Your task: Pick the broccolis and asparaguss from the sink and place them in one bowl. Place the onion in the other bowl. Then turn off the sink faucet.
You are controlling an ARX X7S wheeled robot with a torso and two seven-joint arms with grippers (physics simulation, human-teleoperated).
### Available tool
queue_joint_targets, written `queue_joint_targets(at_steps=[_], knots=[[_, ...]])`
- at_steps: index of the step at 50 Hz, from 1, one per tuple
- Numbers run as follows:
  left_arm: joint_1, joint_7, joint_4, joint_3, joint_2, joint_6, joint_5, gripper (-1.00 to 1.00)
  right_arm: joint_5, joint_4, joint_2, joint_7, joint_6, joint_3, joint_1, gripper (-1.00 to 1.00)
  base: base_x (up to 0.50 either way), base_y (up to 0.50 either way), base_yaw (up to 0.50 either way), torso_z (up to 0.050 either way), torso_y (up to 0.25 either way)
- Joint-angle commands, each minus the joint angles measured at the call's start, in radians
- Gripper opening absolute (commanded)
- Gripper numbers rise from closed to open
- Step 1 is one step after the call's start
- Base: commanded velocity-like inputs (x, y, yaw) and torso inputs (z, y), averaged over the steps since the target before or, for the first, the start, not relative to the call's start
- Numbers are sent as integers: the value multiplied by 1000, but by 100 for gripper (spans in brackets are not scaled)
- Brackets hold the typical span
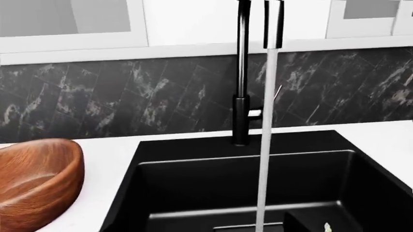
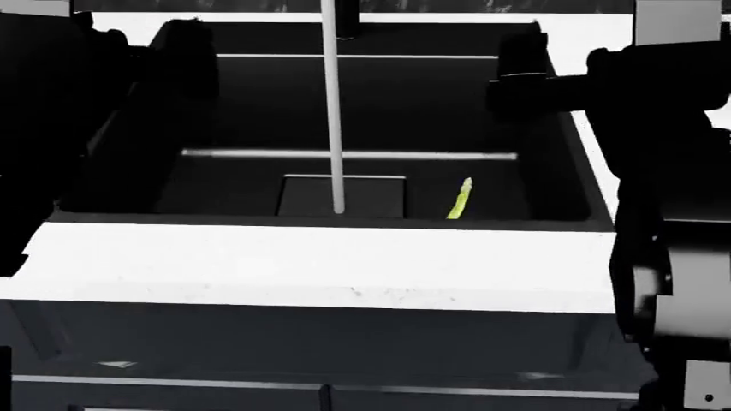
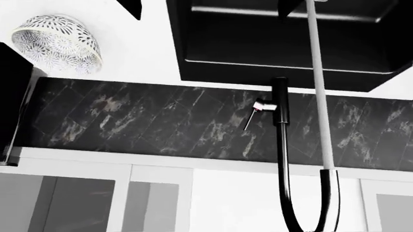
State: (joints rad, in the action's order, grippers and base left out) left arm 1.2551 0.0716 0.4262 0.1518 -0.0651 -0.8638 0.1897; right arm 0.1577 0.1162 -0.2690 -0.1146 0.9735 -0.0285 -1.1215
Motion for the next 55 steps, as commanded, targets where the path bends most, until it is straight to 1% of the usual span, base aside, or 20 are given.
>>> queue_joint_targets(at_steps=[1, 4, 6, 12, 17, 22, 30, 32, 34, 36, 45, 55], knots=[[178, -48, 398, 44, 14, 130, -19, 100, -6, 208, -21, -65, -7, -32, -136, 100, 0, 0, 0, 0, 0], [145, -59, 340, 59, 10, 81, -11, 100, 9, 208, -18, -72, -9, -15, -122, 100, 76, 0, 0, 0, 0], [143, -66, 331, 63, 8, 74, -5, 100, 9, 221, -26, -100, 6, -47, -118, 100, 225, 0, 0, 0, 0], [138, -51, 370, 65, 3, 88, -6, 100, 25, 193, -24, -92, 6, -19, -76, 100, 348, 40, 0, 0, 0], [141, -44, 371, 72, 5, 77, -3, 100, 36, 179, -24, -96, 3, -8, -61, 100, 477, 68, 0, 0, 0], [109, -36, 325, 82, 5, 46, 3, 100, 44, 166, -27, -97, 1, 1, -37, 100, 500, 74, 0, 0, 0], [102, -30, 287, 89, -2, 17, 14, 100, 54, 159, -29, -101, 11, 7, -33, 100, 500, 77, 0, 0, 0], [89, -14, 263, 88, 0, 16, 15, 100, 58, 156, -29, -105, 10, 8, -31, 100, 500, 72, 0, 0, 0], [66, -6, 186, 82, -4, -32, 29, 100, 64, 149, -30, -106, 12, 16, -25, 100, 500, 57, 0, 0, 0], [55, 0, 167, 89, -4, -37, 28, 100, 69, 141, -31, -107, 13, 21, -20, 100, 500, 51, 0, 0, 0], [44, 15, 163, 101, -8, -35, 29, 100, 84, 96, -39, -106, 35, 37, 14, 100, 500, 0, 0, 0, 2], [47, 10, 186, 104, -16, -28, 42, 100, 88, 85, -36, -94, 61, 37, 8, 100, 500, 0, 0, 0, 1]])
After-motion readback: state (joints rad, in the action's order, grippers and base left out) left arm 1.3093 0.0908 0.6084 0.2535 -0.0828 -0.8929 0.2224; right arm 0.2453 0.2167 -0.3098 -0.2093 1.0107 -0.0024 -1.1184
